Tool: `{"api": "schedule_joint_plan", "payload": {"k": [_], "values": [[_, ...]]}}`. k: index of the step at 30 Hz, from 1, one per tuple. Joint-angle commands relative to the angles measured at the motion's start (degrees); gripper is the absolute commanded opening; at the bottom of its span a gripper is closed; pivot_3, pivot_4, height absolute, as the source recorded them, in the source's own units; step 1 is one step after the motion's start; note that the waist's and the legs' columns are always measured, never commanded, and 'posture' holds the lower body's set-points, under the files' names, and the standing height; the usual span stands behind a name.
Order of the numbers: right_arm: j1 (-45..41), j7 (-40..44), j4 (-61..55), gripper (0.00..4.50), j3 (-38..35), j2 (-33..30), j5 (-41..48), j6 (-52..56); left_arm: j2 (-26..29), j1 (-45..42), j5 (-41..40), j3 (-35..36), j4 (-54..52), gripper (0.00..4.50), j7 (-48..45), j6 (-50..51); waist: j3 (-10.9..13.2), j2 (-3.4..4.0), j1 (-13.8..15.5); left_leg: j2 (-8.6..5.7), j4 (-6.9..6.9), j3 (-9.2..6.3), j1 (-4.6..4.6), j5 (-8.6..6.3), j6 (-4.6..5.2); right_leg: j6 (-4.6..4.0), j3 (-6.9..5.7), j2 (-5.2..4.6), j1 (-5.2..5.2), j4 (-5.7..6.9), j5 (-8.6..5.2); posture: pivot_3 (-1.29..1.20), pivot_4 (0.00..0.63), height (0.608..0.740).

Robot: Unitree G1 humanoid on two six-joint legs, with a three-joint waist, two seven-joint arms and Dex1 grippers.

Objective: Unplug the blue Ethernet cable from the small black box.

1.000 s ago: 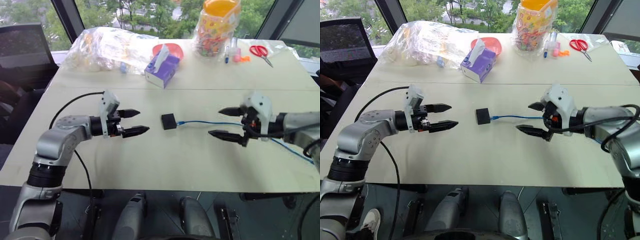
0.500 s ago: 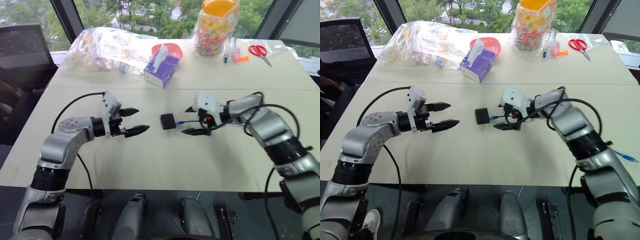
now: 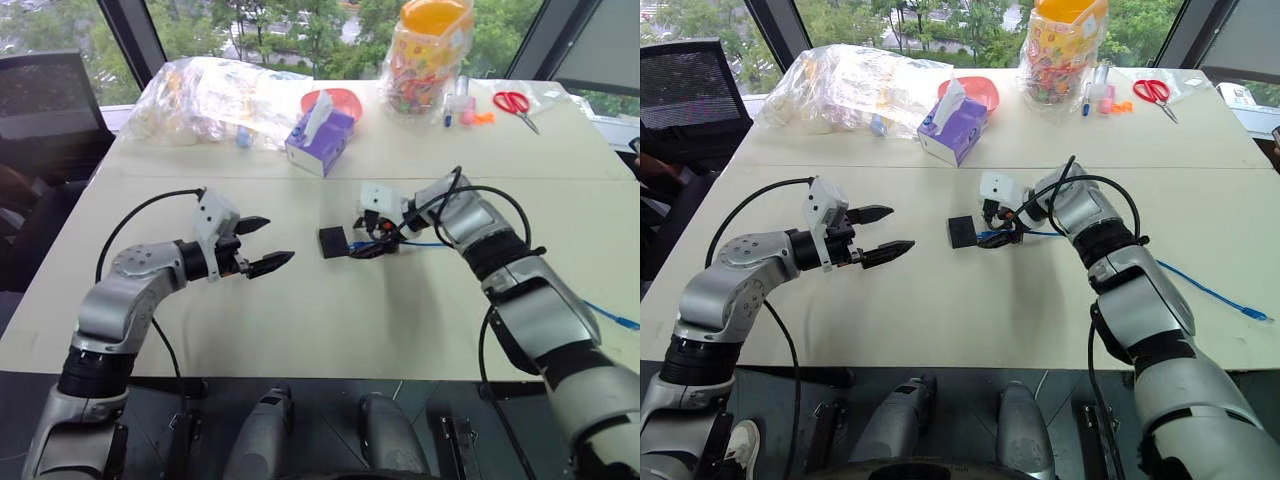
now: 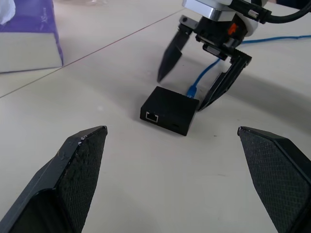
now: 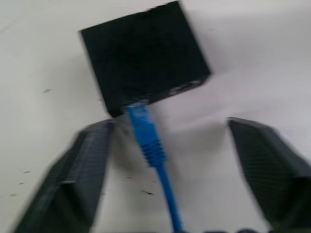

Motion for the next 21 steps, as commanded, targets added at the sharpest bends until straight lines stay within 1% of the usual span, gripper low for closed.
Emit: {"api": "schedule_joint_plan", "payload": {"k": [1, 2, 3, 4, 5, 6, 7, 9, 11, 12, 16, 21], "values": [[-1.1, 1.7, 3.0, 1.77, 0.1, 0.8, -2.6, -1.9, -0.5, -0.9, -0.2, 1.5, -1.3, 4.50, 0.4, -1.7, 0.0, 0.01, -0.3, 0.00, 0.00, 0.00, 0.00, 0.01, -0.01, 0.00, 0.00, 0.00, 0.00, 0.01, 0.00, 0.00, 0.150, 0.728], [-1.1, 1.5, 3.1, 1.35, -0.2, 0.9, -2.9, -2.3, -0.7, -1.1, -0.3, 1.6, -1.0, 4.50, 0.5, -1.7, 0.0, 0.01, -0.5, 0.00, 0.00, 0.00, 0.02, 0.01, -0.01, 0.00, 0.00, 0.00, 0.02, 0.01, 0.00, 0.00, 0.150, 0.728], [-1.0, 1.2, 3.0, 0.76, -0.4, 0.9, -3.3, -2.8, -1.0, -1.3, -0.5, 1.7, -0.8, 4.50, 0.6, -1.6, 0.0, 0.01, -0.6, 0.00, 0.00, -0.01, 0.03, 0.01, -0.01, 0.00, 0.00, 0.00, 0.03, 0.02, 0.00, 0.00, 0.150, 0.728], [-0.7, 0.4, 2.2, 0.28, -0.7, 0.7, -3.7, -3.9, -1.3, -1.6, -0.8, 1.8, -0.4, 4.50, 0.6, -1.3, 0.0, 0.01, -0.7, 0.00, 0.00, -0.01, 0.04, 0.01, -0.01, 0.01, 0.00, 0.00, 0.04, 0.02, 0.00, 0.00, 0.150, 0.728], [-0.4, 0.0, 1.6, 0.12, -0.8, 0.4, -4.0, -4.7, -1.5, -1.9, -1.0, 1.9, -0.2, 4.50, 0.5, -1.1, 0.0, 0.01, -0.7, 0.00, 0.00, -0.01, 0.05, 0.01, -0.02, 0.01, 0.00, 0.00, 0.04, 0.03, 0.00, 0.00, 0.150, 0.728], [-0.1, -0.7, 0.8, 0.12, -0.9, 0.2, -4.5, -5.5, -1.7, -2.2, -1.2, 2.0, 0.1, 4.50, 0.5, -0.9, 0.0, 0.01, -0.7, 0.00, 0.00, -0.02, 0.06, 0.02, -0.02, 0.01, 0.00, 0.01, 0.04, 0.05, 0.00, 0.00, 0.150, 0.728], [1.2, -3.6, -1.7, 0.12, -0.9, -1.0, -5.8, -8.5, -2.2, -2.8, -1.7, 2.0, 0.6, 4.50, 0.4, -0.4, 0.0, 0.01, -0.7, 0.00, 0.00, -0.02, 0.06, 0.02, -0.02, 0.01, 0.00, 0.01, 0.04, 0.06, 0.00, 0.00, 0.150, 0.728], [4.1, -11.0, -7.0, 0.12, -1.4, -3.6, -9.0, -15.3, -3.2, -4.2, -2.6, 2.0, 1.7, 4.50, 0.1, 0.4, 0.0, 0.01, -0.6, -0.01, 0.01, -0.04, 0.05, 0.03, -0.04, 0.01, 0.00, 0.01, 0.06, 0.06, 0.00, 0.00, 0.150, 0.728], [6.6, -16.9, -11.3, 0.12, -2.7, -5.2, -11.1, -18.0, -3.9, -5.4, -3.2, 1.8, 2.8, 4.50, -0.6, 0.8, 0.0, 0.01, -0.4, -0.04, 0.04, -0.04, 0.04, 0.04, -0.05, 0.02, 0.00, 0.00, 0.06, 0.06, 0.00, 0.00, 0.150, 0.728], [8.5, -21.4, -14.7, 0.12, -3.9, -6.4, -12.6, -20.4, -4.2, -6.4, -3.3, 1.5, 3.8, 4.50, -1.2, 0.8, 0.0, 0.01, -0.2, -0.04, 0.04, -0.05, 0.04, 0.05, -0.06, 0.02, 0.00, 0.00, 0.06, 0.06, 0.00, 0.00, 0.150, 0.728], [18.6, -35.7, -30.6, 0.12, -10.2, -10.2, -16.6, -23.6, -4.8, -9.6, -3.1, 0.6, 7.4, 4.50, -3.1, 0.8, 0.0, 0.01, -0.3, -0.04, 0.03, -0.04, 0.02, 0.06, -0.07, 0.01, 0.02, 0.00, 0.00, 0.08, 0.00, 0.00, 0.150, 0.728], [32.3, -46.4, -49.8, 0.12, -17.7, -11.8, -20.4, -24.5, -5.3, -13.6, -3.4, 0.1, 12.2, 4.50, -6.7, 1.2, 0.0, 0.00, -0.6, -0.03, -0.02, -0.01, 0.01, 0.06, -0.06, 0.06, 0.07, 0.00, -0.03, 0.10, -0.03, 0.00, 0.150, 0.728]]}}
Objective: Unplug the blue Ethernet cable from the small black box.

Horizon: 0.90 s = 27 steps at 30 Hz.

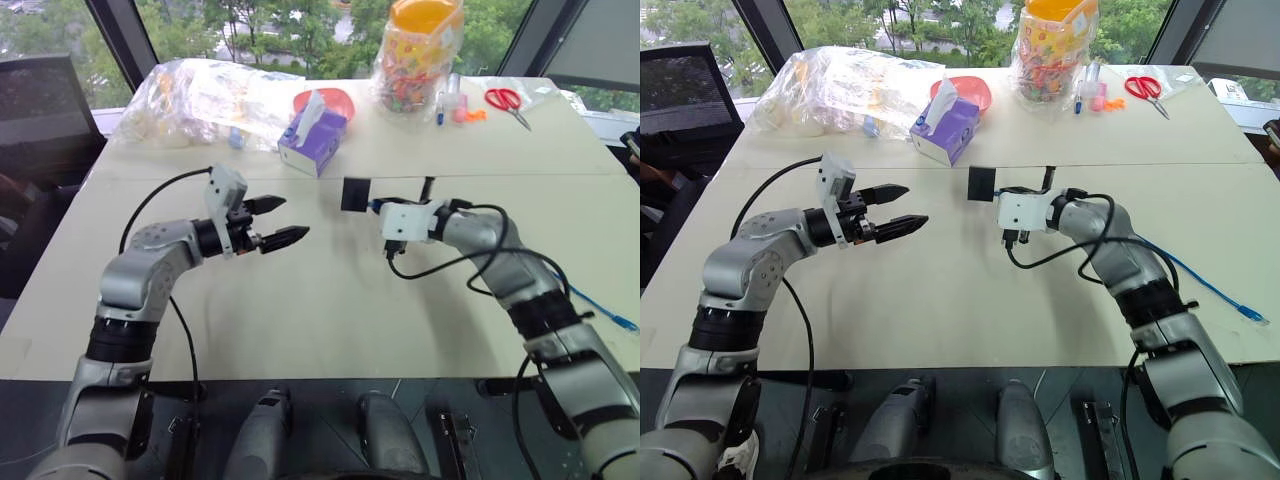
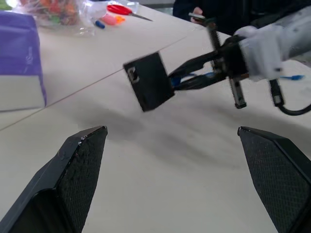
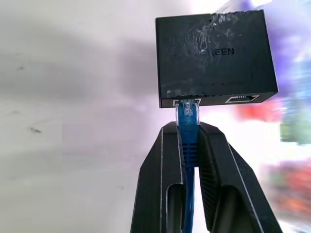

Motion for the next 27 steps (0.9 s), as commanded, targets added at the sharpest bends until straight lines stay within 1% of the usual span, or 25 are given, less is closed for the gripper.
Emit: {"api": "schedule_joint_plan", "payload": {"k": [1, 4, 8, 12, 17, 27], "values": [[5.2, -6.3, -12.9, 0.12, -4.8, 0.0, -2.5, -0.9, 0.3, -3.4, -0.7, -0.1, 2.5, 4.50, -3.0, -0.3, 0.0, 0.00, 0.0, 0.00, 0.01, 0.01, 0.01, 0.00, 0.00, 0.00, 0.00, 0.00, 0.01, 0.00, 0.00, 0.00, 0.150, 0.728], [9.8, -7.7, -20.0, 0.12, -5.4, 1.3, -3.9, 0.2, -0.1, -6.2, -0.6, -1.1, 5.3, 4.50, -5.5, 0.0, 0.0, 0.00, -0.1, 0.00, 0.07, 0.01, 0.02, 0.01, 0.01, -0.01, 0.00, 0.00, 0.05, 0.01, 0.00, 0.00, 0.150, 0.728], [15.1, -5.9, -28.7, 0.12, -4.6, 2.0, -3.9, 0.2, -1.2, -10.8, -0.3, -2.7, 9.5, 4.50, -9.3, 0.0, 0.0, -0.01, 0.1, 0.00, 0.17, 0.00, 0.03, 0.01, 0.02, -0.19, 0.00, 0.00, 0.13, 0.01, -0.09, 0.00, 0.150, 0.728], [15.8, -4.5, -29.9, 0.12, -4.5, 1.9, -3.4, 0.3, -1.7, -12.7, -0.3, -3.0, 11.4, 4.50, -11.6, -0.1, 0.0, -0.01, 0.0, -0.01, 0.21, 0.01, 0.03, 0.01, 0.02, -0.20, 0.00, -0.01, 0.18, -0.02, -0.09, 0.00, 0.150, 0.728], [14.4, -3.9, -29.0, 0.12, -4.8, 1.3, -3.7, -0.6, -1.7, -13.6, -2.7, -2.6, 10.2, 4.50, -14.8, 3.5, 0.0, -0.03, 0.0, 0.00, 0.20, -0.01, 0.03, 0.01, 0.02, -0.20, -0.01, -0.01, 0.16, 0.00, -0.09, 0.00, 0.150, 0.728], [13.6, -2.6, -28.1, 0.12, -4.4, 0.4, -3.7, -3.2, -2.1, -13.5, -3.3, -2.0, 10.2, 4.50, -15.2, 3.9, 0.0, -0.03, 0.1, 0.00, 0.20, -0.01, 0.04, 0.01, 0.02, -0.18, -0.01, -0.01, 0.17, 0.00, -0.09, 0.00, 0.150, 0.728]]}}
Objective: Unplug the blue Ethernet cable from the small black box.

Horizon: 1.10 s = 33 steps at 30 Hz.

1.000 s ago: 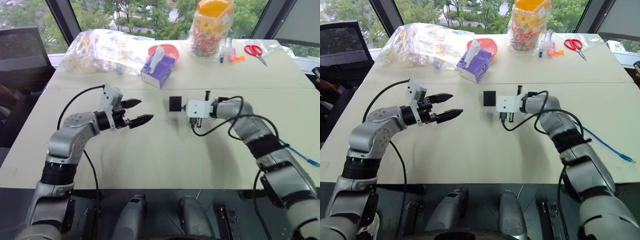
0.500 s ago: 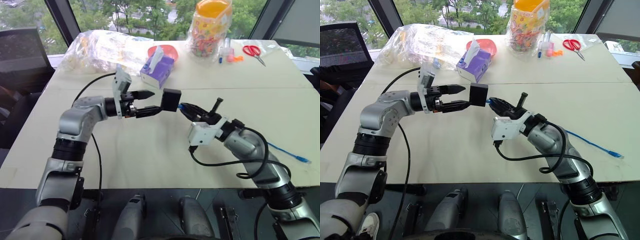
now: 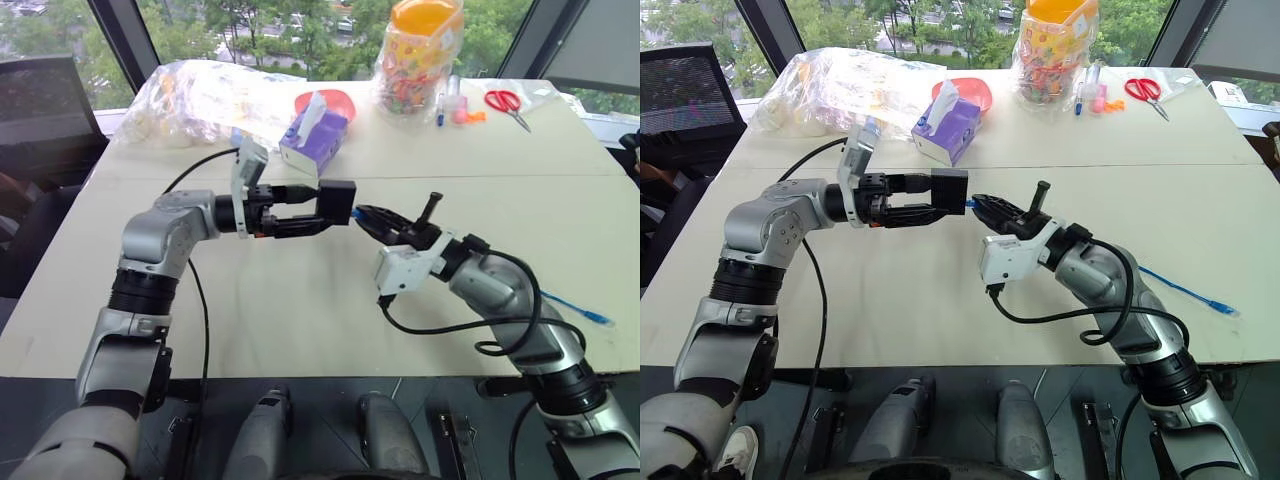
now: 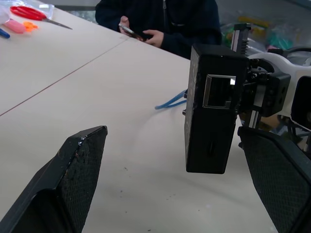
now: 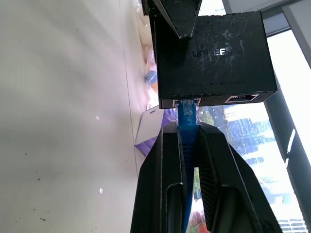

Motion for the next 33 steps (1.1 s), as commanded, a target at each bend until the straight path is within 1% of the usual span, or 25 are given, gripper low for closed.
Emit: {"api": "schedule_joint_plan", "payload": {"k": [1, 4, 8, 11, 12, 18, 20, 21, 22, 25, 26, 27, 28, 30, 31, 33], "values": [[-0.5, 0.4, -0.7, 0.12, -0.9, -1.2, 0.2, -1.9, -0.1, -1.0, -1.1, 1.4, -1.7, 4.50, -0.4, -0.1, 0.0, 0.00, 0.0, 0.00, 0.00, 0.00, 0.00, 0.00, 0.00, 0.00, 0.00, 0.00, 0.00, 0.00, 0.00, 0.00, 0.150, 0.728], [-0.3, 0.7, -0.7, 0.00, -0.9, -1.7, 0.2, -2.6, -0.4, -1.0, -1.5, 1.3, -1.8, 3.64, -0.5, 0.1, 0.0, 0.00, 0.1, 0.00, 0.00, 0.00, 0.00, 0.00, 0.00, 0.00, 0.00, 0.00, 0.00, 0.00, 0.00, 0.00, 0.150, 0.728], [0.0, 0.9, -0.9, 0.00, -0.9, -2.0, 0.0, -3.0, -0.7, -1.0, -2.1, 1.4, -1.9, 1.90, -1.0, 0.6, 0.0, 0.00, 0.1, 0.00, 0.00, 0.00, 0.00, 0.00, 0.00, 0.00, 0.00, 0.00, 0.00, 0.00, 0.00, 0.00, 0.150, 0.728], [-0.1, 1.0, -1.0, 0.00, -0.9, -2.1, -0.2, -3.1, -0.6, -1.0, -2.2, 0.9, -1.7, 0.71, -1.8, 1.0, 0.0, 0.00, 0.1, 0.00, 0.00, 0.00, 0.00, 0.00, 0.00, 0.00, 0.00, 0.00, 0.00, 0.00, 0.00, 0.00, 0.150, 0.728], [0.0, 1.1, -1.2, 0.00, -0.9, -2.2, -0.2, -3.2, -0.6, -0.9, -2.2, 0.8, -1.8, 0.48, -2.0, 1.2, 0.0, 0.00, 0.0, 0.00, 0.00, 0.00, 0.00, 0.00, 0.00, 0.00, 0.00, 0.00, 0.00, 0.00, 0.00, 0.00, 0.150, 0.728], [0.0, 1.6, -1.4, 0.00, -1.0, -2.3, 0.2, -3.4, 0.0, -0.6, -1.9, -0.6, -2.1, 0.48, -4.1, 2.0, 0.0, 0.00, 0.1, 0.00, 0.00, 0.00, 0.00, 0.00, 0.00, 0.00, 0.00, 0.00, 0.00, 0.01, 0.00, 0.00, 0.150, 0.728], [-0.2, 2.9, -1.2, 0.00, -1.3, -2.4, 2.0, -2.9, 0.4, -0.5, -1.3, -1.1, -2.3, 0.48, -5.2, 1.5, 0.0, 0.00, 0.0, 0.00, 0.00, 0.00, 0.00, 0.00, 0.00, 0.00, 0.00, 0.00, 0.00, 0.01, 0.00, 0.00, 0.150, 0.728], [-0.2, 4.2, -1.4, 0.00, -1.7, -2.1, 4.5, -1.9, 0.5, -0.4, -1.3, -1.1, -2.4, 0.48, -5.2, 1.4, 0.0, 0.00, 0.0, 0.00, 0.00, 0.00, 0.00, 0.00, 0.00, 0.00, 0.00, 0.00, 0.00, 0.00, 0.00, 0.00, 0.150, 0.728], [-0.4, 5.8, -1.6, 0.93, -2.1, -1.8, 7.1, -0.1, 0.5, -0.3, -1.3, -0.9, -2.4, 0.48, -5.2, 1.3, 0.0, 0.00, 0.0, 0.00, 0.00, 0.00, 0.00, 0.00, 0.00, 0.00, 0.00, 0.00, 0.00, 0.01, 0.00, 0.00, 0.150, 0.728], [-1.5, 11.2, -2.7, 2.18, -3.7, -0.9, 15.0, 9.8, 1.0, -0.2, -1.1, -0.5, -2.3, 0.48, -5.6, 1.2, 0.0, 0.00, 0.0, 0.00, 0.00, -0.01, 0.00, 0.00, 0.00, -0.01, 0.00, 0.00, 0.01, 0.01, 0.00, 0.00, 0.150, 0.728], [-1.8, 12.5, -3.3, 2.77, -4.5, -0.7, 17.3, 13.9, 1.5, -0.2, -1.3, -0.5, -2.4, 0.48, -6.2, 1.6, 0.0, -0.01, 0.0, 0.00, 0.00, -0.01, 0.00, 0.00, 0.00, -0.01, 0.00, 0.00, 0.01, 0.01, 0.00, 0.00, 0.150, 0.728], [-2.3, 14.6, -4.3, 3.32, -5.5, -0.5, 21.5, 20.4, 2.0, -0.3, -1.5, -0.4, -2.3, 0.48, -6.8, 1.8, 0.0, -0.01, 0.0, 0.00, 0.01, -0.02, 0.00, 0.00, 0.00, -0.01, 0.00, 0.00, 0.01, 0.01, 0.00, 0.00, 0.150, 0.728], [-2.9, 17.7, -5.6, 3.75, -7.4, -0.9, 28.4, 27.5, 2.5, -0.5, -1.6, -0.3, -2.1, 0.48, -7.5, 1.8, 0.0, 0.00, 0.0, 0.00, 0.01, -0.02, 0.00, 0.00, 0.01, -0.01, 0.00, 0.00, 0.01, 0.01, 0.00, 0.00, 0.150, 0.728], [-4.9, 22.1, -7.2, 3.75, -11.9, -1.6, 41.8, 42.6, 3.3, -0.8, -2.2, 0.3, -1.8, 0.48, -8.9, 1.6, 0.0, 0.00, 0.0, 0.01, 0.00, -0.05, 0.00, 0.00, 0.01, -0.02, 0.00, 0.00, 0.01, 0.02, 0.00, 0.00, 0.150, 0.728], [-5.7, 23.9, -7.4, 3.75, -13.8, -2.3, 47.4, 48.5, 3.4, -1.0, -2.6, 0.8, -1.7, 0.48, -9.2, 1.6, 0.0, 0.00, 0.0, 0.01, 0.00, -0.05, -0.01, 0.00, 0.01, -0.02, -0.01, 0.00, 0.01, 0.01, 0.00, 0.00, 0.150, 0.728], [-7.5, 26.4, -6.2, 3.75, -16.8, -3.8, 56.2, 59.3, 3.2, -1.4, -3.4, 1.9, -1.5, 0.48, -8.9, 1.8, 0.0, 0.00, 0.1, 0.02, 0.00, -0.07, -0.01, 0.00, 0.01, -0.04, -0.01, 0.00, 0.01, 0.01, -0.01, 0.00, 0.150, 0.728]]}}
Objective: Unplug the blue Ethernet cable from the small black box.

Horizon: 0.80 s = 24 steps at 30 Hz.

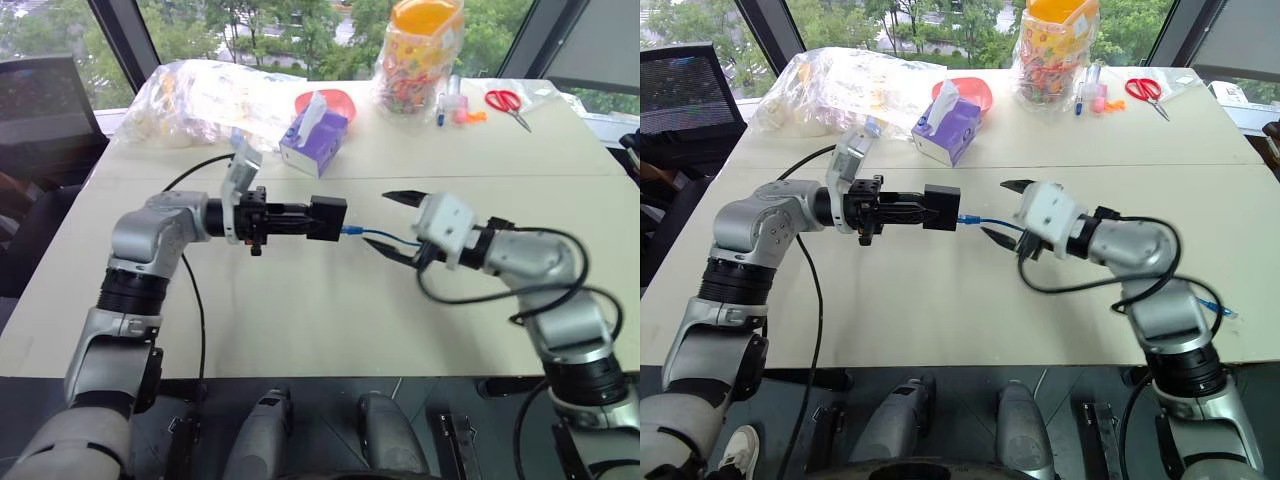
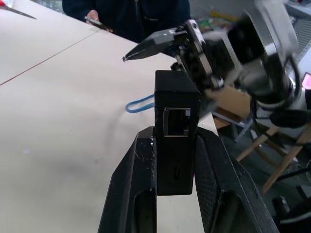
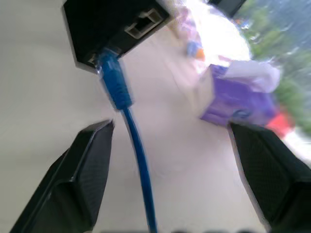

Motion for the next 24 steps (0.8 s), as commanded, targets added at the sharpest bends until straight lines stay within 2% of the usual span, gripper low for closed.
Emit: {"api": "schedule_joint_plan", "payload": {"k": [1, 3, 6, 19, 22, 24], "values": [[-3.8, 4.6, -0.6, 3.75, -6.5, -2.8, 17.8, 20.5, 0.2, -1.8, -2.2, 2.6, -0.9, 0.48, -0.7, -0.1, 0.0, 0.00, 0.1, 0.00, 0.00, 0.00, 0.00, 0.00, 0.00, -0.01, 0.00, 0.00, 0.00, 0.00, 0.00, 0.00, 0.150, 0.728], [-6.0, 4.6, 2.5, 3.75, -9.5, -2.2, 26.0, 29.8, 0.5, -1.9, -2.5, 2.7, -1.0, 0.48, -1.2, 0.2, 0.0, -0.01, 0.2, 0.00, 0.00, -0.01, -0.01, 0.00, 0.00, -0.03, -0.03, -0.01, 0.00, -0.01, -0.02, 0.00, 0.150, 0.728], [-7.2, 3.8, 5.8, 3.75, -10.1, -0.4, 30.5, 34.0, 0.4, -2.0, -3.6, 3.0, -2.1, 0.48, -1.3, 1.2, 0.0, -0.01, 0.2, 0.01, 0.00, -0.01, -0.01, -0.01, 0.00, -0.04, -0.03, -0.02, -0.01, -0.02, -0.02, 0.00, 0.150, 0.728], [-11.6, 0.5, 9.4, 3.75, -7.3, 4.5, 33.7, 34.3, 0.8, -1.6, -5.5, 3.0, -4.4, 0.48, -1.2, 3.7, 0.0, 0.00, 0.0, -0.01, -0.01, 0.03, -0.06, -0.01, 0.01, 0.06, -0.03, -0.02, -0.07, -0.03, 0.03, 0.00, 0.150, 0.728], [-12.1, 0.5, 9.7, 2.88, -7.0, 4.5, 34.1, 34.3, 0.8, -1.4, -5.4, 2.8, -4.6, 0.48, -1.3, 3.7, 0.0, -0.01, 0.0, -0.01, -0.01, 0.03, -0.06, -0.01, 0.01, 0.11, -0.03, -0.02, -0.07, -0.03, 0.05, 0.00, 0.150, 0.728], [-12.0, 0.7, 9.6, 1.86, -6.7, 4.3, 34.4, 34.4, 0.9, -1.2, -5.4, 2.7, -5.0, 0.48, -1.3, 3.6, 0.0, 0.00, 0.0, -0.01, -0.01, 0.03, -0.06, -0.01, 0.00, 0.11, -0.03, -0.02, -0.07, -0.03, 0.05, 0.00, 0.150, 0.728]]}}
